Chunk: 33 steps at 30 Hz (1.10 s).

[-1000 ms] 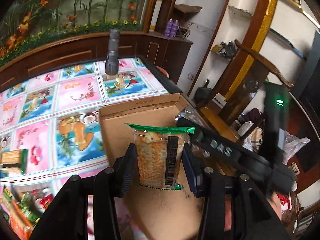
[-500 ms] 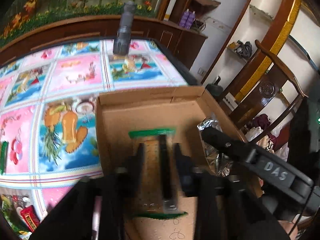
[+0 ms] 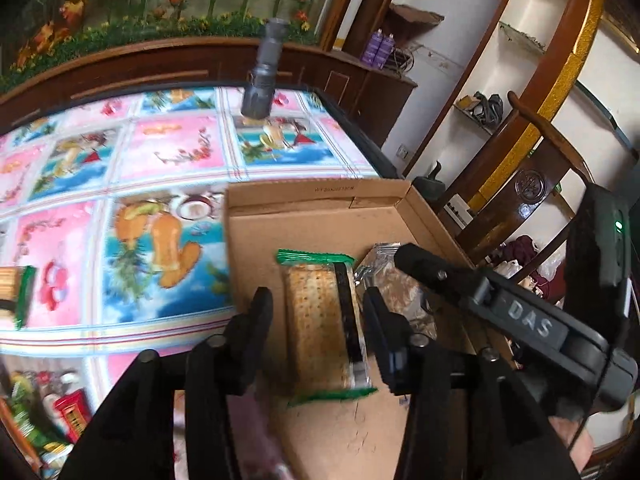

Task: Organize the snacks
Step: 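Carry both packs into the cardboard box and open both grippers, then grasp the orange cracker pack with the left gripper while the right grasps another foil bag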

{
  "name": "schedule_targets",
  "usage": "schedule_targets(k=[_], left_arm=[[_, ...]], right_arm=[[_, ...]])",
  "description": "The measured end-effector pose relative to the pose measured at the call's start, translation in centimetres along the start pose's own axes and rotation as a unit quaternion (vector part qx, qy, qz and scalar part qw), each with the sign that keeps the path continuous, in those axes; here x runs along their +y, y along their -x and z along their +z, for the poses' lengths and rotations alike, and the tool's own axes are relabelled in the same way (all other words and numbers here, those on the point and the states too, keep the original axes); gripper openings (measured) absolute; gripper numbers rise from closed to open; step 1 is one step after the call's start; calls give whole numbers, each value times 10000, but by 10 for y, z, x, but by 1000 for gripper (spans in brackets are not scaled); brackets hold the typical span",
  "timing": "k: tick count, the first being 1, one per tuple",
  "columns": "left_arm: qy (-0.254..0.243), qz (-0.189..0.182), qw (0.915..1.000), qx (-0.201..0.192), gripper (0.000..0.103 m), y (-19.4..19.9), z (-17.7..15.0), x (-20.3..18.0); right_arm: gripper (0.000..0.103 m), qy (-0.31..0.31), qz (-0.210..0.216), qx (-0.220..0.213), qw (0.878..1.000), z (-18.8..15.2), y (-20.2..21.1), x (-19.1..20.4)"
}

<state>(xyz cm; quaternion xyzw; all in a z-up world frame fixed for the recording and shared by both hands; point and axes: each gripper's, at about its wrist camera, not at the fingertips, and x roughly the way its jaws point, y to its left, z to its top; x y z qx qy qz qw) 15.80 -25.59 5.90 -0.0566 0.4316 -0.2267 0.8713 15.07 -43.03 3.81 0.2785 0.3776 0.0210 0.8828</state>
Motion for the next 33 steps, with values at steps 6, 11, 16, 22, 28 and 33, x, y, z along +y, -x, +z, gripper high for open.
schedule_targets(k=[6,11,16,22,28,33], left_arm=[[-140,-54,9993,-334,56,58,-17,8],[-370,181,9982,-437,58,97,-42,27],[-374,487,9969,-493,64,136,-72,68],[-458,1513,9859,-542,72,174,-118,143],[-586,1559,9860,-65,87,159,-127,183],[-596,1692,9837,135,87,134,-126,197]], right_arm=[[67,342,379,-322,9982,-5,16,21],[67,1157,697,-640,9888,-23,31,63],[67,1826,1224,-446,9745,-53,29,108],[67,2459,1931,305,9494,-97,8,155],[67,2935,1636,383,9411,-115,-5,169],[67,2880,1793,566,9390,-116,-8,165]])
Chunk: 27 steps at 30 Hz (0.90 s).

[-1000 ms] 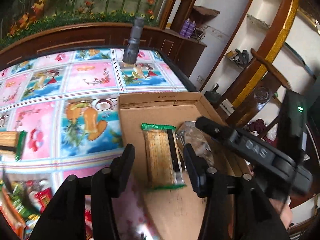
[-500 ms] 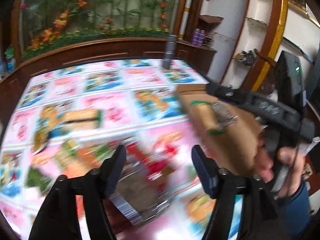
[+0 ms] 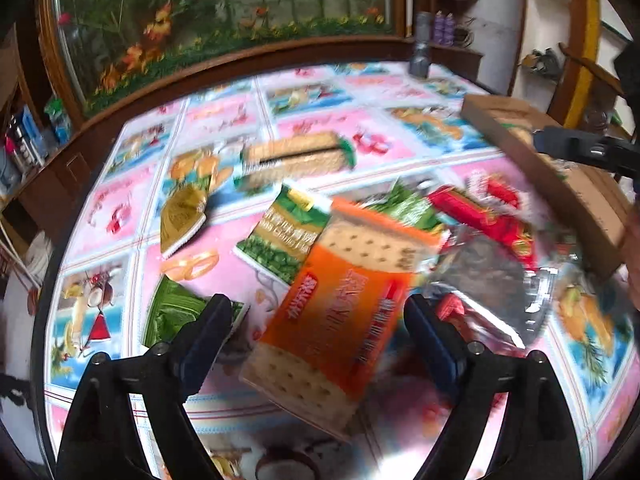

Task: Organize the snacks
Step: 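Grasp the orange cracker pack with the left gripper while the right grasps another foil bag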

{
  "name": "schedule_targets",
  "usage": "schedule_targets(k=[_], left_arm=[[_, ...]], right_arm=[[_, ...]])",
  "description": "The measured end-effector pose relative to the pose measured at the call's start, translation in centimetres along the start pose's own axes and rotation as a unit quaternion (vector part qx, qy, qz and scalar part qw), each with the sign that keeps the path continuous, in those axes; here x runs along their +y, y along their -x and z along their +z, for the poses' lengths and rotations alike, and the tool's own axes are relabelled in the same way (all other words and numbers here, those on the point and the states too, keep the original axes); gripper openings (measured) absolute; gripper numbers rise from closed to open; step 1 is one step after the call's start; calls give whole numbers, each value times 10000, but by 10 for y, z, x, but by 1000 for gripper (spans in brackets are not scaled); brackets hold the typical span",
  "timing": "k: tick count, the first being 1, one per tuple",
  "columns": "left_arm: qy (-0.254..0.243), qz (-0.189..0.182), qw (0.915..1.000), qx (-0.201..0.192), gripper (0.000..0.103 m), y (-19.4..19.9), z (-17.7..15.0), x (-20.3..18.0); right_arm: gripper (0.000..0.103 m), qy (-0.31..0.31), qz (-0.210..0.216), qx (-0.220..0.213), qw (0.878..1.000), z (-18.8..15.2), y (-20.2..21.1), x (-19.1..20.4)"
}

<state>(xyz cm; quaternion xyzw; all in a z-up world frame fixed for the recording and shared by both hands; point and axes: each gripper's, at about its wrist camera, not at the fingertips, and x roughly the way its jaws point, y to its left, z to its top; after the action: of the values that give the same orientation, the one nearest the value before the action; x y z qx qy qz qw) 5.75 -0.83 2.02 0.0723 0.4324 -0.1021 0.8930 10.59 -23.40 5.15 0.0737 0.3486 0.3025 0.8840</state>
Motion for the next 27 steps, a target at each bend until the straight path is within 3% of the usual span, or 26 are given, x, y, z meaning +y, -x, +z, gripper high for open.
schedule_targets(k=[1,2,5,8,12,15,20,23,27], left_arm=[[123,-155,9998,96,86,-6,0,2],[136,-203,9996,152,78,-8,-1,1],[-76,-45,9999,119,65,-9,-4,-10],[26,-53,9999,98,53,-7,-5,-11],[354,-95,9992,178,52,-6,-9,-5],[548,-82,9983,195,52,-1,-14,-3],[690,184,9974,100,53,-1,-16,-11],[781,228,9967,24,53,-1,-17,-13],[880,261,9958,-35,56,-2,-17,-12]], right_arm=[[67,-17,102,35,9999,0,-2,1],[67,-30,210,78,9997,-3,-1,3],[68,-49,696,375,9969,-11,-11,13],[68,195,1036,766,9915,-21,-26,31],[68,501,1087,1106,9866,-36,-44,50],[69,794,762,1053,9883,-41,-48,59],[78,1097,-153,1105,9877,-46,-57,57],[78,1203,-152,1185,9855,-49,-63,58],[77,1418,-493,1112,9824,-53,-65,61]])
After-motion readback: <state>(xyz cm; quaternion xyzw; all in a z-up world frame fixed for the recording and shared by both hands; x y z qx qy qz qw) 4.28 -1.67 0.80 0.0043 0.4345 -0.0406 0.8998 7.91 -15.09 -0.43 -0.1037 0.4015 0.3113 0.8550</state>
